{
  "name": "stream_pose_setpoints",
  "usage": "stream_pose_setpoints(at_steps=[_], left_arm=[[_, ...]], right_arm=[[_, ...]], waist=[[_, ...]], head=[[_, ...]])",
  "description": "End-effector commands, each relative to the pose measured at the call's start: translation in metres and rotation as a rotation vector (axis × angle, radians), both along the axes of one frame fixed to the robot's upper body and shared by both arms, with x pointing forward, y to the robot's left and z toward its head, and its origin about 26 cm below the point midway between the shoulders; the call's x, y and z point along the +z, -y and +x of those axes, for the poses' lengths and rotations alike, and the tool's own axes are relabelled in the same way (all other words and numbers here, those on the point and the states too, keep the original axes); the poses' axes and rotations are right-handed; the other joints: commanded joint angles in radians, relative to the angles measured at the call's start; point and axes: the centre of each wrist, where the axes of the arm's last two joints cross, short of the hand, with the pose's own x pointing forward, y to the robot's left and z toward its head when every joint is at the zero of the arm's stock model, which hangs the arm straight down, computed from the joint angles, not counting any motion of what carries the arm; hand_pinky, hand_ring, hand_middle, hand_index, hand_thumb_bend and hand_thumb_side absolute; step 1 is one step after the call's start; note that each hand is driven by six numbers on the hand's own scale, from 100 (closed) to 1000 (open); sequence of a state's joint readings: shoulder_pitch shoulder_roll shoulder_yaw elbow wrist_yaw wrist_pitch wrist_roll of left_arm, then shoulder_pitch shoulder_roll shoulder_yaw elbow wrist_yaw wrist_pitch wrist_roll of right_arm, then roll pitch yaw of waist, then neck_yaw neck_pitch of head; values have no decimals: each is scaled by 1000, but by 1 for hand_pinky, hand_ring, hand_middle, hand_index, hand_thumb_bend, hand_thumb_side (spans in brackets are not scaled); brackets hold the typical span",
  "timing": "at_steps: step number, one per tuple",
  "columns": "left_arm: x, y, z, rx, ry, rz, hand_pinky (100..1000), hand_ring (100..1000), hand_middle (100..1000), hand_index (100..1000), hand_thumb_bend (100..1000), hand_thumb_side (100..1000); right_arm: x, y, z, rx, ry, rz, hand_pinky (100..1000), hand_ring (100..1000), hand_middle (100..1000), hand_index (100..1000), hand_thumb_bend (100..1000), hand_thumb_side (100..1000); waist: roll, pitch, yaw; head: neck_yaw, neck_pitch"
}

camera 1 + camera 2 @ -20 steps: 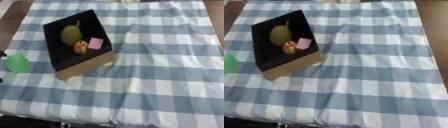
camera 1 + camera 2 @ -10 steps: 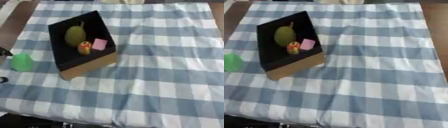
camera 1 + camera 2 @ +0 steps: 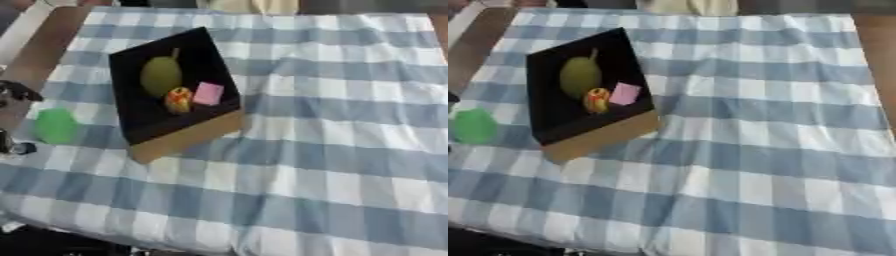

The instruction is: Pick up objects on the table and place them in the box.

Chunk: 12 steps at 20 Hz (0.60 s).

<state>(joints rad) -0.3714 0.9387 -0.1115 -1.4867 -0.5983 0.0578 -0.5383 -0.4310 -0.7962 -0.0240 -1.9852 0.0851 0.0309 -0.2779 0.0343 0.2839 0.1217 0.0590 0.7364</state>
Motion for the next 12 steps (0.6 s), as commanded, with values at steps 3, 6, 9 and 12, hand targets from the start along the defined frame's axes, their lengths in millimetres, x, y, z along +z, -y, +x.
stream_pose_setpoints(at_steps=[3,6,9,12], left_arm=[[18,2,2,-16,37,30,944,906,840,897,587,132],[18,4,5,-24,32,27,943,906,840,897,587,130],[17,6,9,-31,22,26,943,906,840,896,587,125],[15,7,12,-35,6,28,943,905,839,895,588,124]], right_arm=[[8,0,-4,0,23,-9,844,794,736,838,100,466],[8,0,-4,-2,23,-6,844,794,735,838,100,466],[8,0,-4,-1,24,-3,844,794,735,838,100,467],[8,0,-4,-1,23,0,844,794,735,838,100,471]], waist=[[-5,-19,-3],[-6,-19,-4],[-6,-18,-7],[-6,-17,-8]], head=[[-9,-7],[-12,-7],[-15,-8],[-16,-8]])
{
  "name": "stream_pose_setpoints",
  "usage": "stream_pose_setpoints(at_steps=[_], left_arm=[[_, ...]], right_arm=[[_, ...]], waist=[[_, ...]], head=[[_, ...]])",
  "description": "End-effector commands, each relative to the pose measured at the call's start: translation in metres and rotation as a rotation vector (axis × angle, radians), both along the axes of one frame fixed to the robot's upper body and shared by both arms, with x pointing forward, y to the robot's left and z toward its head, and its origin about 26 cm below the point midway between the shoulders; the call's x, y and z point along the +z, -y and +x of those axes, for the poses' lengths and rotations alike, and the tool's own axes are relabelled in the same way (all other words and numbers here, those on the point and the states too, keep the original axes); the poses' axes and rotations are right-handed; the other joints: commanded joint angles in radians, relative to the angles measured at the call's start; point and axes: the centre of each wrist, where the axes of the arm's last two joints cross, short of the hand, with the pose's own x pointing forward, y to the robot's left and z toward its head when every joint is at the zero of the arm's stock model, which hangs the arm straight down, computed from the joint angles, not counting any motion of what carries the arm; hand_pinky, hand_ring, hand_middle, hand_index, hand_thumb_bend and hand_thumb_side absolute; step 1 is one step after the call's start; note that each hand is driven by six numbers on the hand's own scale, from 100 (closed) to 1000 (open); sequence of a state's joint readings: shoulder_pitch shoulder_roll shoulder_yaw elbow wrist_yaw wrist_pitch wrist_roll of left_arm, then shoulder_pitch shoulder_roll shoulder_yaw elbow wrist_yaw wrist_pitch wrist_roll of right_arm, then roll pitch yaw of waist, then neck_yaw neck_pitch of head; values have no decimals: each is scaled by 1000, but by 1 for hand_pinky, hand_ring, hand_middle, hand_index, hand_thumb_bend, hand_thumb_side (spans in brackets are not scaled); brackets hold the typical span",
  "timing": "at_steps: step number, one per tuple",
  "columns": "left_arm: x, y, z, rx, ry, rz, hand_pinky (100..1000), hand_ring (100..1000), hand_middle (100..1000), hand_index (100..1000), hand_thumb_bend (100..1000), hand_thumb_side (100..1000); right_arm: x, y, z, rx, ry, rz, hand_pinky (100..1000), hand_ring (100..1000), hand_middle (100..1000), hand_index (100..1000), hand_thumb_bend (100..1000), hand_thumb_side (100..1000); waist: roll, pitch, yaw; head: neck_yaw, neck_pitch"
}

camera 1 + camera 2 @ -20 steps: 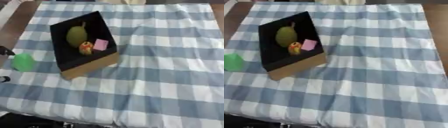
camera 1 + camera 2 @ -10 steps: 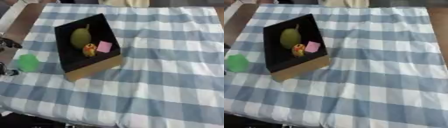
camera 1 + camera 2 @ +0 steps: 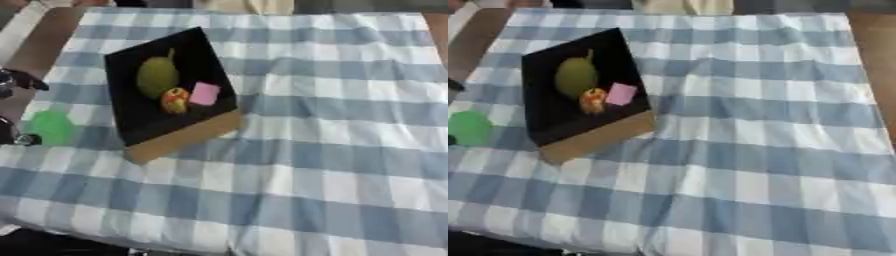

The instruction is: Pick up objects on the table and place them in the box.

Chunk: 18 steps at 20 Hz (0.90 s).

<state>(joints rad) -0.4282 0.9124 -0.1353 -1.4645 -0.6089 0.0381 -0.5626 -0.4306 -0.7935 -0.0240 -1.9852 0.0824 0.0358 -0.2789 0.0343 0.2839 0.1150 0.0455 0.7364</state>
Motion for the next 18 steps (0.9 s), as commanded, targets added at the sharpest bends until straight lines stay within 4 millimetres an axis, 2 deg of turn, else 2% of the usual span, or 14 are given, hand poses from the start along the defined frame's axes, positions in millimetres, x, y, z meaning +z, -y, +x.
stream_pose_setpoints(at_steps=[1,11,18], left_arm=[[11,-4,1,7,4,31,942,905,839,894,589,123],[1,-4,7,21,-24,51,917,876,779,847,619,213],[-7,-5,9,41,-25,61,881,835,728,804,585,277]], right_arm=[[8,0,-4,0,27,-5,844,794,735,838,100,471],[8,0,-4,-1,25,4,844,793,734,837,100,476],[7,0,-4,11,22,3,848,797,737,840,100,482]], waist=[[-5,-17,-2],[-4,-16,-5],[-5,-15,-6]], head=[[-2,-8],[-1,-6],[3,-8]])
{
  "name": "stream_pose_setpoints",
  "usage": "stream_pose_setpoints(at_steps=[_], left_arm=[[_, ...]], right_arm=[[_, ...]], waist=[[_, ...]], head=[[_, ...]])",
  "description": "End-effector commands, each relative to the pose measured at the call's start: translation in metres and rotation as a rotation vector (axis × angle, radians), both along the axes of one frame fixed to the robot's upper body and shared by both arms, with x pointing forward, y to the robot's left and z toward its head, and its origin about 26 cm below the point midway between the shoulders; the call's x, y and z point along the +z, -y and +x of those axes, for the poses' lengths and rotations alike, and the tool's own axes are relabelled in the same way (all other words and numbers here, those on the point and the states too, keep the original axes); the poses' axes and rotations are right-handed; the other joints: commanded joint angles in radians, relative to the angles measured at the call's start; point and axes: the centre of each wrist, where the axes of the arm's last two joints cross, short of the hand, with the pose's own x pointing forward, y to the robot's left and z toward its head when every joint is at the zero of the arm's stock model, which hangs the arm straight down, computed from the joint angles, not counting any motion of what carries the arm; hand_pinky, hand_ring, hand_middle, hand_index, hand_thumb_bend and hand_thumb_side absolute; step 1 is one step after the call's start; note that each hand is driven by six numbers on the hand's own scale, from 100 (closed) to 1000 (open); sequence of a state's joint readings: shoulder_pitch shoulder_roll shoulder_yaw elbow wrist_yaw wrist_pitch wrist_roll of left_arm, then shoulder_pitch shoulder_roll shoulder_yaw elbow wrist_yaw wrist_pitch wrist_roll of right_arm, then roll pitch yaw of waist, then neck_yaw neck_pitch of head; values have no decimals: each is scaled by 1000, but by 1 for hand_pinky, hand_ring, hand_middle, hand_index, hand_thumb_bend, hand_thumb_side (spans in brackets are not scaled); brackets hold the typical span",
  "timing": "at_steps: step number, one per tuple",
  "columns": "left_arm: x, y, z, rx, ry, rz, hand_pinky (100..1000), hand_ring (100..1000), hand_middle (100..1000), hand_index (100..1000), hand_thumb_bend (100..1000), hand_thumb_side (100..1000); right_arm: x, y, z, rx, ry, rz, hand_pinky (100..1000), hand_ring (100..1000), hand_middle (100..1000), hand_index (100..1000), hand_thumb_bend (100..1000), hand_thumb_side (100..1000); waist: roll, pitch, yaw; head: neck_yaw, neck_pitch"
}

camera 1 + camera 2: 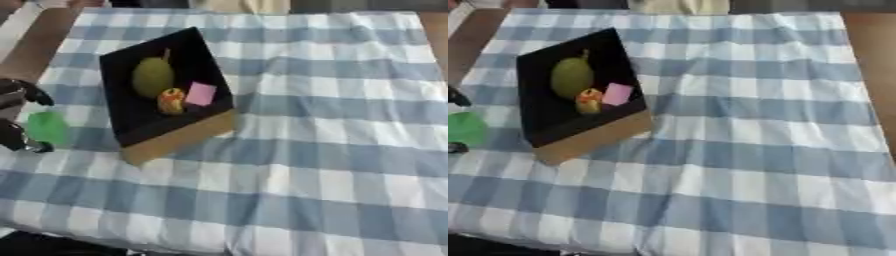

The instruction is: Pick up objects on the table and place them in the box.

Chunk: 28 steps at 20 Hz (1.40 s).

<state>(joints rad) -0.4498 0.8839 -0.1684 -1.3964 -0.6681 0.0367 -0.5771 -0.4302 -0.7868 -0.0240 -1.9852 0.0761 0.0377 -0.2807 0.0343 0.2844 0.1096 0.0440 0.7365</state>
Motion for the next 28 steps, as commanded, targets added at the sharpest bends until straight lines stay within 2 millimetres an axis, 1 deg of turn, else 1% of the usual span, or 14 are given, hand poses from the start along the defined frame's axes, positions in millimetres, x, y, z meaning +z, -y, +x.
stream_pose_setpoints(at_steps=[1,4,7,10,12,15,19,22,24,26,28], left_arm=[[10,-4,1,15,36,21,872,823,711,791,571,283],[7,-2,2,17,41,11,853,797,675,767,546,291],[4,-2,3,16,35,4,834,768,635,739,494,270],[2,-2,3,13,20,-2,826,758,625,729,437,214],[2,-1,3,8,8,-7,813,749,617,721,381,168],[1,-1,3,2,-5,-14,805,736,604,708,332,113],[0,0,3,-6,-15,-20,786,701,567,679,327,100],[-1,0,3,-9,-21,-21,781,673,540,665,348,100],[-1,0,3,-8,-21,-23,774,636,508,642,352,100],[0,0,3,-6,-5,-25,759,583,461,656,348,100],[4,1,2,-8,25,-27,738,529,422,638,345,100]], right_arm=[[8,1,-4,6,26,-9,848,797,737,840,100,483],[8,1,-4,6,24,-7,848,797,737,840,100,485],[7,1,-4,5,22,-6,849,797,737,840,100,490],[7,1,-4,6,22,-4,849,797,737,840,100,493],[7,1,-4,7,22,-3,849,796,737,840,100,496],[6,1,-4,7,20,-2,849,797,737,840,100,500],[6,1,-4,7,18,0,850,797,737,840,100,505],[6,1,-4,6,17,2,850,794,737,840,100,512],[6,1,-4,5,17,3,850,794,736,839,100,517],[5,1,-4,3,16,5,850,794,736,840,100,519],[5,1,-4,2,16,4,850,794,736,840,100,520]], waist=[[-5,-15,-1],[-6,-14,-2],[-6,-13,-2],[-6,-13,-3],[-6,-12,-3],[-5,-12,-4],[-4,-12,-5],[-4,-12,-5],[-5,-12,-5],[-5,-12,-5],[-5,-12,-5]], head=[[5,-8],[6,-9],[9,-10],[9,-9],[9,-9],[9,-10],[9,-10],[7,-11],[6,-12],[5,-13],[3,-14]])
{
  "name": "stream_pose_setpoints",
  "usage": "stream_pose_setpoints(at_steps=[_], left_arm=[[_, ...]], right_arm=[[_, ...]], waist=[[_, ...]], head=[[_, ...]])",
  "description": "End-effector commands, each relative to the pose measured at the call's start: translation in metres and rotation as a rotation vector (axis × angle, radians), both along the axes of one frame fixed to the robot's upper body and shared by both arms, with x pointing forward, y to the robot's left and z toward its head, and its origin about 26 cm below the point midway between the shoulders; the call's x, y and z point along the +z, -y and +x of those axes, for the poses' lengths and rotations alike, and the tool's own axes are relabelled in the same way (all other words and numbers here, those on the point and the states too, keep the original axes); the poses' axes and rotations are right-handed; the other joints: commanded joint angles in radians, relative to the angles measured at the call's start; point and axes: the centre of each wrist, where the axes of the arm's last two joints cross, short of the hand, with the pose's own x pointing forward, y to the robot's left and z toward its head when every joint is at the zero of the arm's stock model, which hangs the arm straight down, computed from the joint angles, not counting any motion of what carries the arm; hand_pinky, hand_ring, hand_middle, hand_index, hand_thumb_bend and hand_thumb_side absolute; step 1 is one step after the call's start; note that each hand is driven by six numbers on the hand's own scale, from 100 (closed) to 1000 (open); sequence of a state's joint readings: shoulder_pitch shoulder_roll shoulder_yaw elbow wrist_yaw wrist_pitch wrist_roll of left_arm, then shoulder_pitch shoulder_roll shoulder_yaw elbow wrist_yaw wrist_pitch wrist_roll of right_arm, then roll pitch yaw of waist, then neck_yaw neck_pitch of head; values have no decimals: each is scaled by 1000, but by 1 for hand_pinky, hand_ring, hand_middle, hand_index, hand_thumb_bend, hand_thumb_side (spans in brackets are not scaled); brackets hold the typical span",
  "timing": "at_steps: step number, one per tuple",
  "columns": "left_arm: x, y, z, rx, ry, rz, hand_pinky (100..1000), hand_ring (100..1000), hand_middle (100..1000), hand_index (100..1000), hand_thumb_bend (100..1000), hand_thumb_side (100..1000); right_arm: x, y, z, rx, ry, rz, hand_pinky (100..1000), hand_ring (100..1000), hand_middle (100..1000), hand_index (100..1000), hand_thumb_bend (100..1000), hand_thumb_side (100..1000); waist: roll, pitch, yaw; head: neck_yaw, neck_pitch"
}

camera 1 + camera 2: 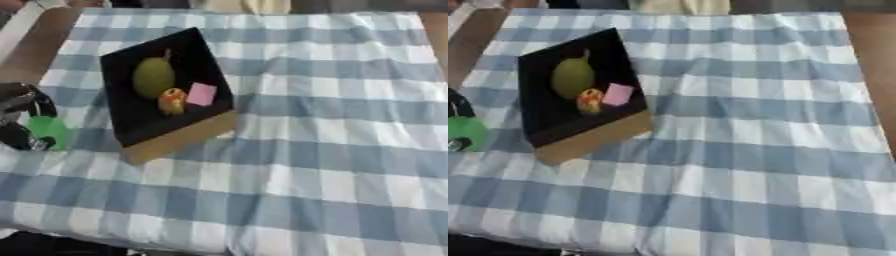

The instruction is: Pick up objects on the table and place them in the box.

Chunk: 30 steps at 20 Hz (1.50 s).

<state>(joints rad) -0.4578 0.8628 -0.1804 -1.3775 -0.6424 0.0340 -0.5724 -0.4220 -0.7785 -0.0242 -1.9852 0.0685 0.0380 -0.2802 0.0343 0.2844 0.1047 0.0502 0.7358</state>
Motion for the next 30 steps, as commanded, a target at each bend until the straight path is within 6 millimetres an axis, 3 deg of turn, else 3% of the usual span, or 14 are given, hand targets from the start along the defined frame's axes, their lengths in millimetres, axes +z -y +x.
stream_pose_setpoints(at_steps=[1,5,18,24,30], left_arm=[[15,-2,-3,2,56,12,738,529,422,638,345,100],[30,3,-7,-6,131,22,710,439,353,605,333,100],[91,33,-24,-98,316,50,705,419,335,588,300,100],[125,69,-26,-241,389,33,708,419,334,589,279,100],[146,111,-9,-370,407,-7,704,419,332,589,265,100]], right_arm=[[9,1,-4,-3,28,-8,850,794,736,840,100,520],[8,1,-4,-6,25,-8,851,793,736,839,100,523],[7,3,-5,-19,18,-12,851,793,735,839,100,528],[7,3,-5,-19,13,-14,852,793,735,839,100,527],[7,1,-4,-8,7,-18,852,793,735,839,100,529]], waist=[[-5,-12,1],[-4,-13,3],[5,-20,10],[9,-26,11],[14,-32,2]], head=[[-4,-13],[-7,-11],[-25,-4],[-41,3],[-35,4]])
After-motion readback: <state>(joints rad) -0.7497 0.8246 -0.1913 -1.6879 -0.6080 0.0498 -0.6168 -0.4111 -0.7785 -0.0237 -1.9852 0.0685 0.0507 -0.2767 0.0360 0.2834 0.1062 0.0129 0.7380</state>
